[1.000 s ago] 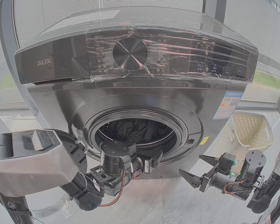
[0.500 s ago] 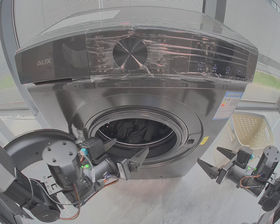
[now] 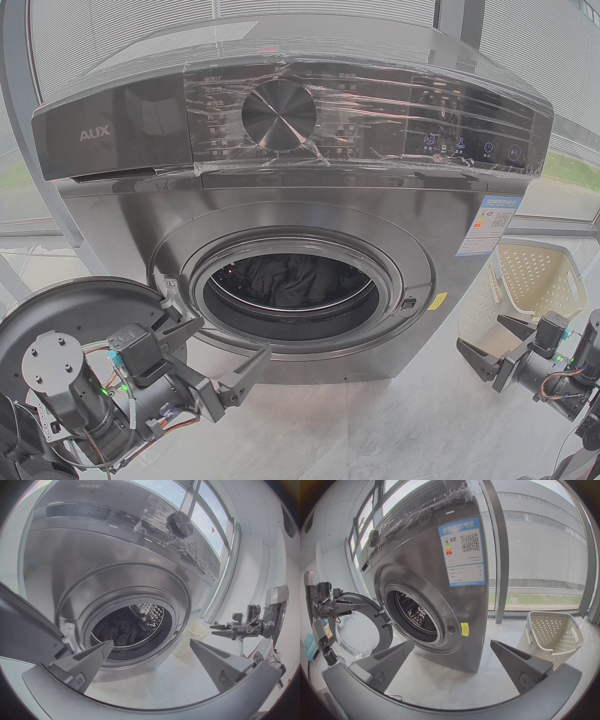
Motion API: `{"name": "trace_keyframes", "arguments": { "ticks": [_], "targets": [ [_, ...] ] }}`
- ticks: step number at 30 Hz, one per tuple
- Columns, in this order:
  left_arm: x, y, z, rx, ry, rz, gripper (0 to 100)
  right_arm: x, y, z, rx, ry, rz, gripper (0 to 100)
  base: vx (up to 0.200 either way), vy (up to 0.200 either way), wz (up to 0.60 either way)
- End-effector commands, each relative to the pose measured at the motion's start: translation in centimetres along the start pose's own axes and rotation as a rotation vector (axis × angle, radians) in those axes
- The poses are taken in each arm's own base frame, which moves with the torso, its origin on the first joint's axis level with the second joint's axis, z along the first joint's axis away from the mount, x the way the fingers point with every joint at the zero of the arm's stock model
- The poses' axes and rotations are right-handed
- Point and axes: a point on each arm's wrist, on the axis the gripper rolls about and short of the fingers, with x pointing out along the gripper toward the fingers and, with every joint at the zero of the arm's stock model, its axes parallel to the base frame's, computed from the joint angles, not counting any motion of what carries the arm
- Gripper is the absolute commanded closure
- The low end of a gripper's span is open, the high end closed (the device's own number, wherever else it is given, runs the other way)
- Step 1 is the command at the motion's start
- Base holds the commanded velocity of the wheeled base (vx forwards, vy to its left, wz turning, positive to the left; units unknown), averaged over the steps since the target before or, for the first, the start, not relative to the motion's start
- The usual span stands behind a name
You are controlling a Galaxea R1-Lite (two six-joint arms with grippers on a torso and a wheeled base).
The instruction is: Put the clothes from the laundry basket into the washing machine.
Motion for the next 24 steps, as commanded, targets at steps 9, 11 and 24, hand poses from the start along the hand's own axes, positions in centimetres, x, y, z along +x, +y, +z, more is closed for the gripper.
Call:
{"name": "trace_keyframes", "arguments": {
  "ticks": [9, 11, 24],
  "targets": [
    [-4.4, 2.0, 0.7, 0.068, -0.068, 0.088, 0, -5.3, -0.5, 1.1, -0.014, -0.079, -0.036, 0, -0.2, 0.0, 0.0],
    [-4.8, 2.1, 0.7, 0.065, -0.08, 0.109, 0, -5.9, -0.5, 1.1, -0.013, -0.087, -0.04, 0, -0.2, 0.0, 0.0],
    [-11.2, 4.8, 0.8, 0.068, -0.11, 0.279, 0, -11.5, -1.6, 0.1, 0.016, -0.16, -0.157, 0, -0.077, 0.0, 0.0]
  ]
}}
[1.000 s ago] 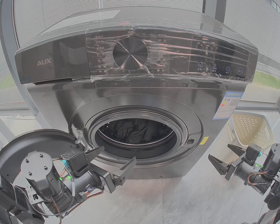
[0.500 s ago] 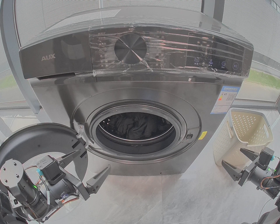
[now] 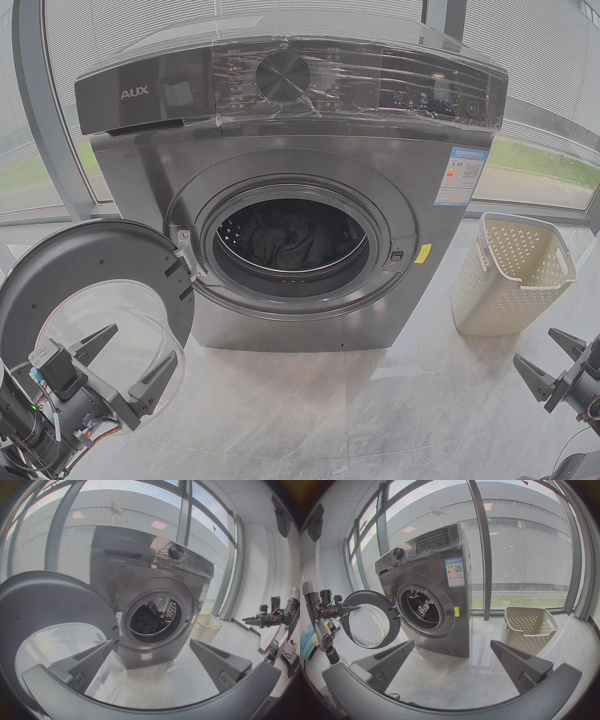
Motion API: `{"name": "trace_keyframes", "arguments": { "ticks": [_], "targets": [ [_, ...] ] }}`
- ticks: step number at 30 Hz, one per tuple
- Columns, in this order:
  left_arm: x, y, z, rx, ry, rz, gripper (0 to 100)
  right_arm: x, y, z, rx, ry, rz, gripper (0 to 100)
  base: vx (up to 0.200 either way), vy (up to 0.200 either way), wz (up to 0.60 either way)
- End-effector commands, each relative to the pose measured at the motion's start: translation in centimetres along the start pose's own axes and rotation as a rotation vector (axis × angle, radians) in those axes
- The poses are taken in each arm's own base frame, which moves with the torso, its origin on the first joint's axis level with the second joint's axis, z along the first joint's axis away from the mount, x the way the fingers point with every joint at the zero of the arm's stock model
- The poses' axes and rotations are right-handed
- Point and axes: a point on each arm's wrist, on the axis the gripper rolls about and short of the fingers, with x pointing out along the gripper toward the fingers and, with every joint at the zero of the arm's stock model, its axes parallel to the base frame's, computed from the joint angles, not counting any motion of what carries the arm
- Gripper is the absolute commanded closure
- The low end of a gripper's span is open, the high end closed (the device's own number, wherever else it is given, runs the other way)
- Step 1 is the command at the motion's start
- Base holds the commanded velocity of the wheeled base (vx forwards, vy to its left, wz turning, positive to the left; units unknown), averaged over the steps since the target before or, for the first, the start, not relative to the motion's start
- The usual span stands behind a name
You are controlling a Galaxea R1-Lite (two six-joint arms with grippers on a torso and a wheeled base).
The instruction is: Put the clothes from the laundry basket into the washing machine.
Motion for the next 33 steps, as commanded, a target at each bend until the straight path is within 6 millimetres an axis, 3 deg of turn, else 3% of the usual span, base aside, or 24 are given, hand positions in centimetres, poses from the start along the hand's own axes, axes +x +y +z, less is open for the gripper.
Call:
{"name": "trace_keyframes", "arguments": {
  "ticks": [1, 6, 16, 23, 29, 33],
  "targets": [
    [-4.4, 2.5, 0.1, -0.017, -0.041, 0.105, 0, -3.7, -0.8, -0.3, 0.022, -0.134, -0.087, 0, 0.0, 0.0, 0.0],
    [-7.1, 3.5, -1.2, -0.016, 0.014, 0.165, 0, -5.1, -1.0, -0.1, 0.009, -0.236, -0.132, 0, -0.08, 0.0, 0.0],
    [-9.3, 4.4, -1.9, -0.075, -0.043, 0.293, 0, -7.7, -0.8, -0.6, -0.024, -0.314, -0.183, 0, -0.02, 0.0, 0.0],
    [-12.0, 4.7, -4.3, -0.07, -0.022, 0.425, 0, -9.3, -0.6, -2.8, -0.025, -0.298, -0.222, 0, 0.0, 0.0, 0.0],
    [-13.6, 4.2, -6.1, -0.061, -0.035, 0.425, 0, -10.0, -0.2, -6.5, -0.012, -0.199, -0.276, 0, 0.0, 0.0, 0.0],
    [-13.7, 4.0, -6.1, -0.036, -0.049, 0.456, 0, -10.0, -0.3, -6.6, -0.008, -0.193, -0.327, 0, 0.0, 0.0, 0.0]
  ]
}}
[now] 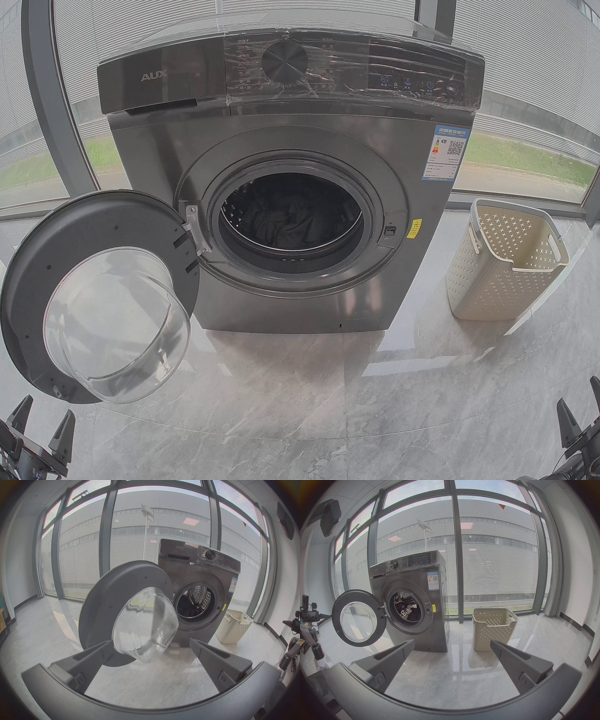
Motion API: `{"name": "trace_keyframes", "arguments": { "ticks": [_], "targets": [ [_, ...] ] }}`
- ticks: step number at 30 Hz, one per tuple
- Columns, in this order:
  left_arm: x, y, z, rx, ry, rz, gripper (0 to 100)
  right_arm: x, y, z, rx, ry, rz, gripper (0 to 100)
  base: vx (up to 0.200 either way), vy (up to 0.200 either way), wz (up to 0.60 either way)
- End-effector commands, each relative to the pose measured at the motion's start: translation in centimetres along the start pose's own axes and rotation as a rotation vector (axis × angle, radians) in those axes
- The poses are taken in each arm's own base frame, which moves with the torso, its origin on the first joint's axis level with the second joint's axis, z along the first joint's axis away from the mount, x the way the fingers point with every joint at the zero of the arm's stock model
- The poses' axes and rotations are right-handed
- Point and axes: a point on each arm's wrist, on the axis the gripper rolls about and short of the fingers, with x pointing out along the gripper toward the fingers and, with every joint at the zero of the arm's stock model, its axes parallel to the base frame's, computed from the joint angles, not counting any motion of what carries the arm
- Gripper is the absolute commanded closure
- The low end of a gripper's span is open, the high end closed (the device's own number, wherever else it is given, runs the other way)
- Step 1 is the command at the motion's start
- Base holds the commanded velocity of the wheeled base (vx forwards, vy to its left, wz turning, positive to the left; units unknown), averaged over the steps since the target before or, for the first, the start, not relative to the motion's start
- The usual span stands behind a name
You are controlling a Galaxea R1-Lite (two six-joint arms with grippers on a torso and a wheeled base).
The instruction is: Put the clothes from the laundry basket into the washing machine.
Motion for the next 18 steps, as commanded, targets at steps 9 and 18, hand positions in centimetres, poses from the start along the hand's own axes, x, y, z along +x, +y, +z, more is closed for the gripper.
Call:
{"name": "trace_keyframes", "arguments": {
  "ticks": [9, 18],
  "targets": [
    [-1.76, -0.5, -1.32, 0.157, -0.147, -0.07, 0, -0.68, 0.06, -1.52, -0.015, 0.004, -0.045, 0, 0.0, 0.0, 0.0],
    [-1.76, 0.01, -1.27, 0.141, -0.15, 0.165, 0, -0.67, 0.09, -1.52, -0.038, 0.001, -0.037, 0, 0.0, 0.0, 0.0]
  ]
}}
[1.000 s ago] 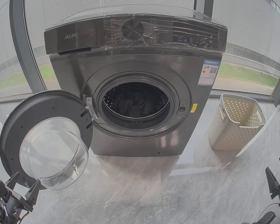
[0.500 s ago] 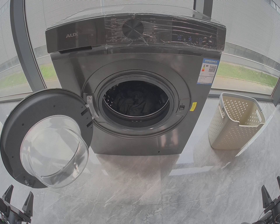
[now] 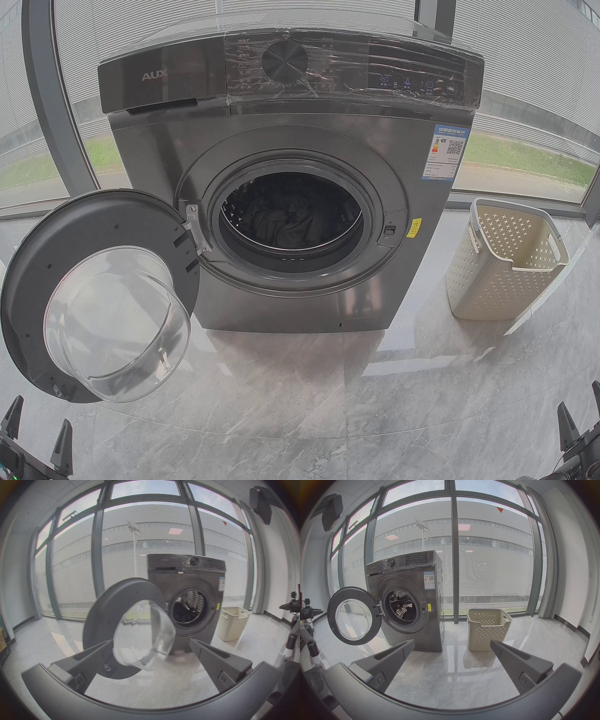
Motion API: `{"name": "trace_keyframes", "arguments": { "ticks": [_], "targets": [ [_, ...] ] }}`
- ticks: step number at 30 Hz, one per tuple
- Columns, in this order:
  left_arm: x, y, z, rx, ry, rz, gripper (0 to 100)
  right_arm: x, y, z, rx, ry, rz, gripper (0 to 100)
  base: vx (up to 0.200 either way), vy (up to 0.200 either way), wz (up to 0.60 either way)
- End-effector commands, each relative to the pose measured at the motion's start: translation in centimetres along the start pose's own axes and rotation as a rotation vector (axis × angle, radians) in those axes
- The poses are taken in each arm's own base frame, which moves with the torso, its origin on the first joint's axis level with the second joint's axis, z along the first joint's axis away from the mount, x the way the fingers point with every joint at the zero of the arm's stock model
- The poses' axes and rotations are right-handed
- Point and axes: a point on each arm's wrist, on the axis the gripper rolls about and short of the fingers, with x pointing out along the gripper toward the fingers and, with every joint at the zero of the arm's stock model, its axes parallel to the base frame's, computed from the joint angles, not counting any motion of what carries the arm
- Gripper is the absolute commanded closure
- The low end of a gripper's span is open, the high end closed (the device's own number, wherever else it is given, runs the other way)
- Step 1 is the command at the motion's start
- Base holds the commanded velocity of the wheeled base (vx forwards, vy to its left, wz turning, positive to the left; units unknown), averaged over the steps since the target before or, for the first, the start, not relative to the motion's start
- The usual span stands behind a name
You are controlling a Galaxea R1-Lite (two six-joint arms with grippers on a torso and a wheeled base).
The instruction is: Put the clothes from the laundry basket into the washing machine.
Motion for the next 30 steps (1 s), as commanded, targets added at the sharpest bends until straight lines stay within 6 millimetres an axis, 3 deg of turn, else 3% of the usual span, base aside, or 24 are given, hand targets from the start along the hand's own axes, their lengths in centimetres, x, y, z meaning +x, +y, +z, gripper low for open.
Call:
{"name": "trace_keyframes", "arguments": {
  "ticks": [1, 7, 12, 16, 22, 30],
  "targets": [
    [-0.1, 0.35, -0.41, 0.016, -0.001, 0.186, 0, 0.02, 0.04, -0.61, -0.02, 0.013, 0.019, 0, 0.0, 0.0, 0.0],
    [-0.07, -0.02, -0.71, -0.052, 0.012, 0.021, 0, 0.02, 0.04, -0.61, -0.017, 0.013, 0.018, 0, 0.0, 0.0, 0.0],
    [-0.1, -0.17, -1.03, -0.007, 0.047, -0.045, 0, 0.02, 0.04, -0.61, -0.017, 0.013, 0.018, 0, 0.0, 0.0, 0.0],
    [-0.09, -0.14, -1.02, -0.019, 0.045, -0.032, 0, 0.02, 0.04, -0.59, -0.017, 0.011, 0.018, 0, 0.0, 0.0, 0.0],
    [-0.09, -0.12, -1.01, -0.021, 0.044, -0.021, 0, 0.02, 0.04, -0.61, -0.017, 0.013, 0.018, 0, -0.2, 0.0, 0.0],
    [-0.09, -0.11, -1.01, -0.023, 0.044, -0.02, 0, 0.02, 0.04, -0.61, -0.017, 0.013, 0.018, 0, 0.0, 0.05, 0.0]
  ]
}}
